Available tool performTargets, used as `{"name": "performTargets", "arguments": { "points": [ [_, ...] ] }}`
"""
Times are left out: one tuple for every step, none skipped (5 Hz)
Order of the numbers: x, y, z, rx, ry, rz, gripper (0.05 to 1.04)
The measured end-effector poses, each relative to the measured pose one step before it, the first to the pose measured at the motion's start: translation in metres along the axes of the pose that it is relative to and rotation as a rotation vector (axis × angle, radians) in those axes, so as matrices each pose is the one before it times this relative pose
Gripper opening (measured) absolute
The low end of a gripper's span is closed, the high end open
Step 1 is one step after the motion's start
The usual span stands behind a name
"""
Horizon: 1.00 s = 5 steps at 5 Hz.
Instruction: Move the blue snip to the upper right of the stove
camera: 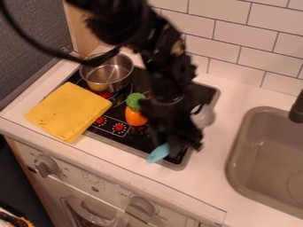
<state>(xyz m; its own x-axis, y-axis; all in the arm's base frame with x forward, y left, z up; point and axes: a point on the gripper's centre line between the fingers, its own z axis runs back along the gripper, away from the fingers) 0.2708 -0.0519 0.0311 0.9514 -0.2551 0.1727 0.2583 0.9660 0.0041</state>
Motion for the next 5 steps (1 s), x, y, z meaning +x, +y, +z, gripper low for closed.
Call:
{"name": "performTargets", "arguments": {
  "points": [
    [0.03241,0.00932,0.00304,-0.0124,-0.0202,0.0623,0.324],
    [0.03733,0.01435,-0.02287,-0.0244,0.0219,0.1048,0.324],
    [0.02878,0.00651,-0.01903,0.0011,0.0006,0.0444,0.324],
    [0.02273,0.00173,-0.00479,0.0133,-0.0319,0.0008,0.324],
    [0.00181,0.00299,-0.0017,0.0192,0.0124,-0.0136,0.4]
  ]
}}
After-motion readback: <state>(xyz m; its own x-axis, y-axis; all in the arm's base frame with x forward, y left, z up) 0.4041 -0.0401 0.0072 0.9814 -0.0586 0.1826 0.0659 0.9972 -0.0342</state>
